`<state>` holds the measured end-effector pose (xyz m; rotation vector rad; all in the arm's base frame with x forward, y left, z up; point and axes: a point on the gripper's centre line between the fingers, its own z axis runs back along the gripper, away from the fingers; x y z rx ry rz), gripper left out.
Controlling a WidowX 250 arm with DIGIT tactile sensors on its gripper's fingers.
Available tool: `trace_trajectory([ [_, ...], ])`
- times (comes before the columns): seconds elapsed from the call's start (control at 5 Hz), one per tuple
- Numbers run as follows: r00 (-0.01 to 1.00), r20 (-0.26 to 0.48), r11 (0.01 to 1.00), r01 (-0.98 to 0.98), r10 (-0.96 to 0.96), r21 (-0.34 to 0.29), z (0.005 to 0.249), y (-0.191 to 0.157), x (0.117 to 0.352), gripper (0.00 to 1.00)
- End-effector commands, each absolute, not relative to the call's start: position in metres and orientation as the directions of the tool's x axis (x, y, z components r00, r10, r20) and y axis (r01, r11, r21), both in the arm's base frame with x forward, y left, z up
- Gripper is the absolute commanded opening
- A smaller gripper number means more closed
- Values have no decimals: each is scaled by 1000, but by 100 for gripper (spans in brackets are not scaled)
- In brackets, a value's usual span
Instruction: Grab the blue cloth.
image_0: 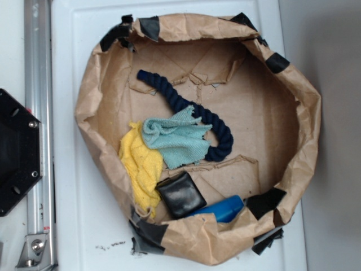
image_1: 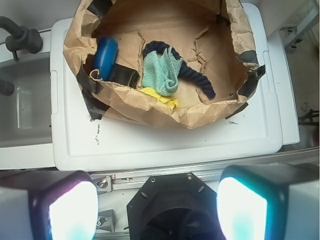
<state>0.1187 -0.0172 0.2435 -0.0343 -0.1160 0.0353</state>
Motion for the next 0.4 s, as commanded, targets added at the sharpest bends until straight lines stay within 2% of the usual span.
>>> trace_trajectory([
  [0.0, 993, 115, 999, -33, 37, -36, 243, -17, 119, 100],
  [0.2, 978, 188, 996, -90, 88, -1, 200, -13, 169, 100],
])
